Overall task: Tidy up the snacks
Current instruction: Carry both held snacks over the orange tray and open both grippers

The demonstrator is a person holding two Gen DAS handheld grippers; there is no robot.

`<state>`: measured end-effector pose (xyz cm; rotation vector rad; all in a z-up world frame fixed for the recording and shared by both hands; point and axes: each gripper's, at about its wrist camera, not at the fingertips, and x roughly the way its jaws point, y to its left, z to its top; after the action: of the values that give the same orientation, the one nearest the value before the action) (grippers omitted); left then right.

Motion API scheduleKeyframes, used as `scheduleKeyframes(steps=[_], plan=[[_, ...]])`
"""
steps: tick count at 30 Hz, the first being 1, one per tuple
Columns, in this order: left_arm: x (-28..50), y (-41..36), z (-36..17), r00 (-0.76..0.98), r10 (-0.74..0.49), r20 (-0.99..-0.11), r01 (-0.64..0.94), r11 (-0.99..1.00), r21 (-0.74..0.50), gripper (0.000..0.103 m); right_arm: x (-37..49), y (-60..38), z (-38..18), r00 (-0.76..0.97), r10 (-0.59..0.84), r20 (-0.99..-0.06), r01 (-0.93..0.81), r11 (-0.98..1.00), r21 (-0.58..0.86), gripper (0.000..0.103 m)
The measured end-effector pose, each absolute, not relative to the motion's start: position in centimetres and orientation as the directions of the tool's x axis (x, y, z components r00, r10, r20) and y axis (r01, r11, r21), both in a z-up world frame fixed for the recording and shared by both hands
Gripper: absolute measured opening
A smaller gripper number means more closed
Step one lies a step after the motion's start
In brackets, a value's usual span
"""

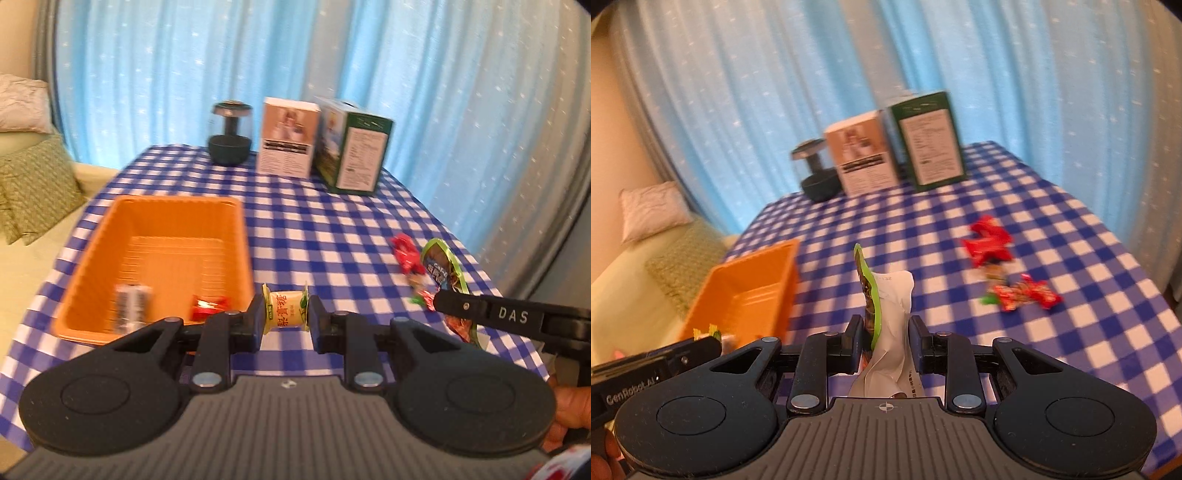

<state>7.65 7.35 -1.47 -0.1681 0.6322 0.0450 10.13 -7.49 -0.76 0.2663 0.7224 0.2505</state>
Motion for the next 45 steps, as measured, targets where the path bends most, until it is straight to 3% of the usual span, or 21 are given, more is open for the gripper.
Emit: scheduleKeyframes(steps=[21, 45], plan=[[9.3, 16.8, 1.0, 0.79, 0.098, -0.605, -0.201, 0.974, -0.105, 0.022, 14.7, 2.8, -0.1, 0.655, 0.454, -0.604, -0.311, 0.891, 0.331, 0.027], [16.0, 22.8, -3.2, 0.733, 0.04, -0.679, -0.173, 0.976, -0.129, 0.022, 20.8, 8.9, -4.9, 0.537, 0.515, -0.669, -0.335, 0.857, 0.391, 0.027]])
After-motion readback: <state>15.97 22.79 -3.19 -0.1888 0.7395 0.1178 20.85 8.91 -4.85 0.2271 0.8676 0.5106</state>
